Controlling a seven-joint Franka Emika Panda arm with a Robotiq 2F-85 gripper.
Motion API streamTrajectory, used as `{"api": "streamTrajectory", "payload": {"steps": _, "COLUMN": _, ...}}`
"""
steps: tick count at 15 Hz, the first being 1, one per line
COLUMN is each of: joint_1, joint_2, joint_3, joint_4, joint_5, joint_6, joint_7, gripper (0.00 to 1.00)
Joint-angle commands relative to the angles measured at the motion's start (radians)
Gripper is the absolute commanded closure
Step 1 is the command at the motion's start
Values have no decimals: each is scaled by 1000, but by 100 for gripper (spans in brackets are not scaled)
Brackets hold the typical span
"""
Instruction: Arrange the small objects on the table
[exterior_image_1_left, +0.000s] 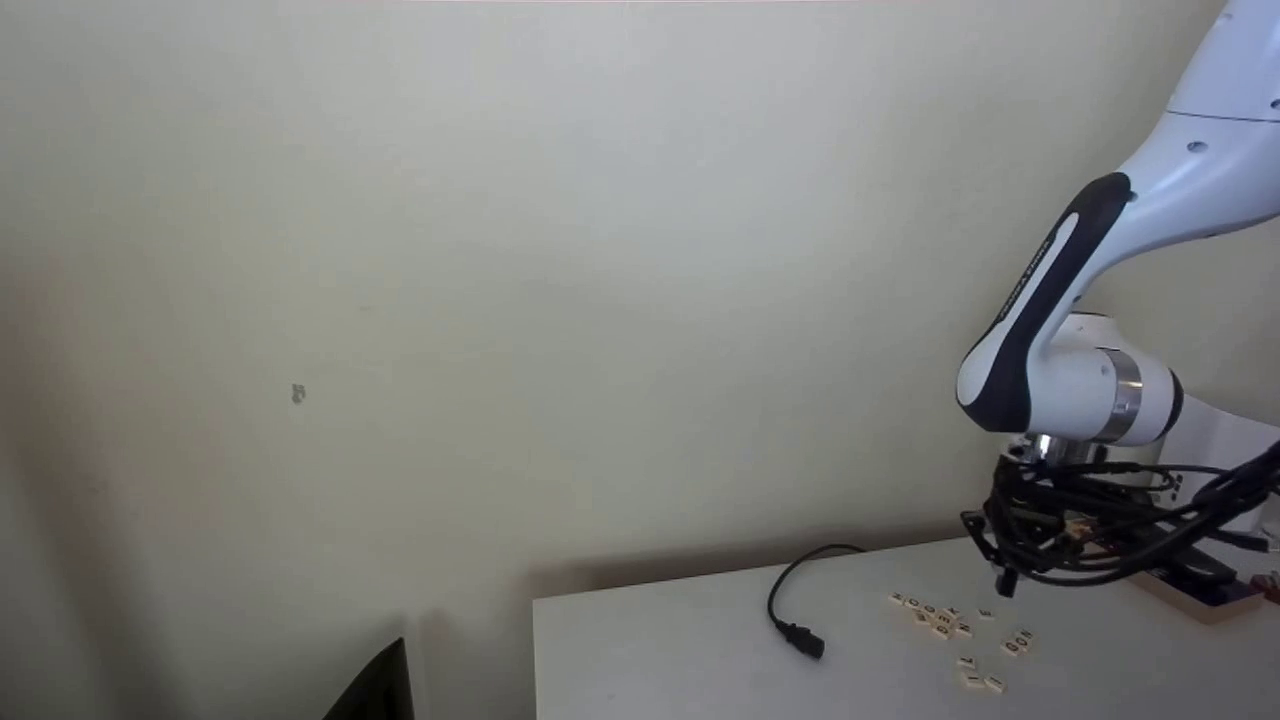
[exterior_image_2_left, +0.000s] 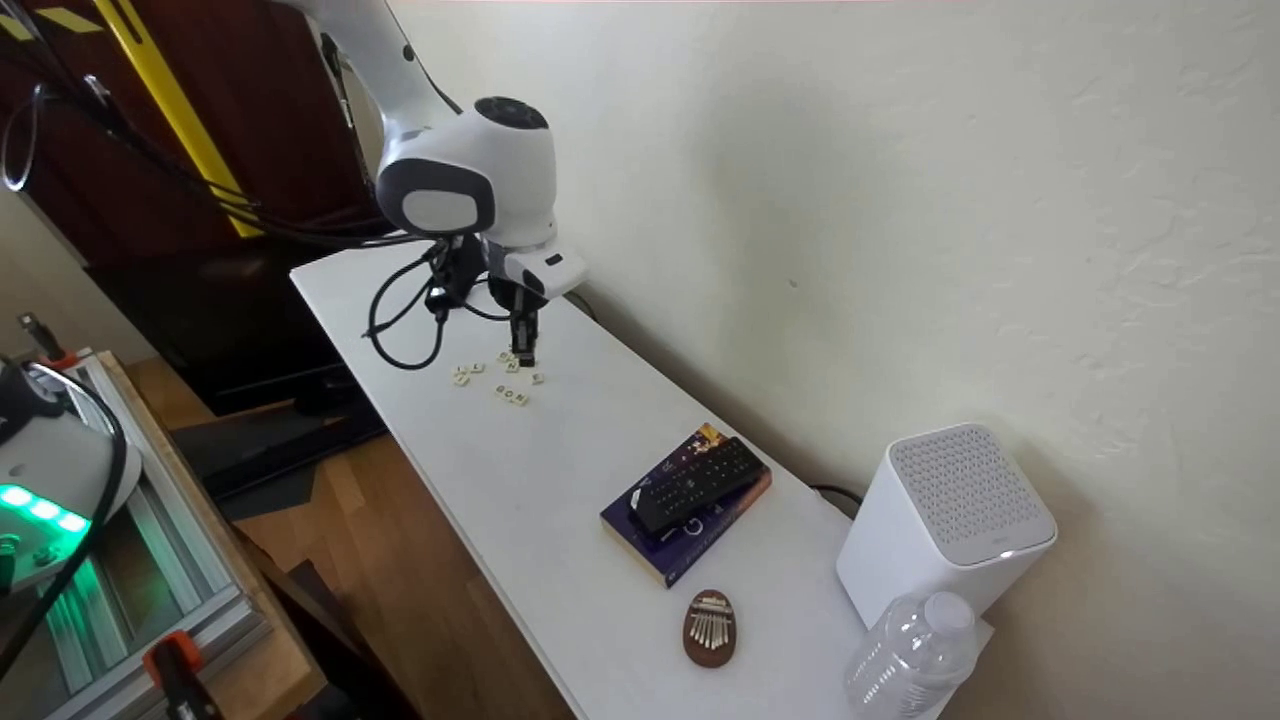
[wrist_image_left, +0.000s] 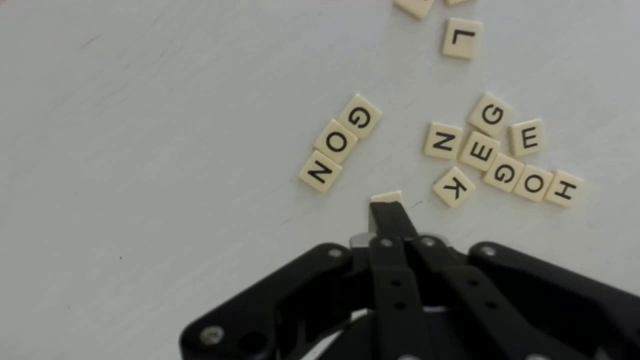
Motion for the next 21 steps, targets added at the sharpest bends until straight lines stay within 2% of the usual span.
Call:
{"api": "streamTrajectory", "payload": {"steps": 1, "joint_1": 44, "joint_2": 12, "joint_3": -33, "joint_4": 0, "joint_5": -121, "joint_6": 36, "joint_7": 3, "gripper": 100}}
{"api": "streamTrajectory", "payload": {"steps": 8, "joint_1": 32, "joint_2": 55, "joint_3": -13, "joint_4": 3, "joint_5": -210, "joint_6": 103, "joint_7": -40, "gripper": 100}}
{"api": "streamTrajectory", "payload": {"steps": 15, "joint_1": -21, "joint_2": 100, "joint_3": 47, "joint_4": 5, "joint_5": -205, "joint_6": 203, "joint_7": -87, "gripper": 100}}
{"api": "streamTrajectory", "payload": {"steps": 21, "joint_1": -33, "joint_2": 133, "joint_3": 51, "joint_4": 12, "joint_5": -213, "joint_6": 235, "joint_7": -97, "gripper": 100}}
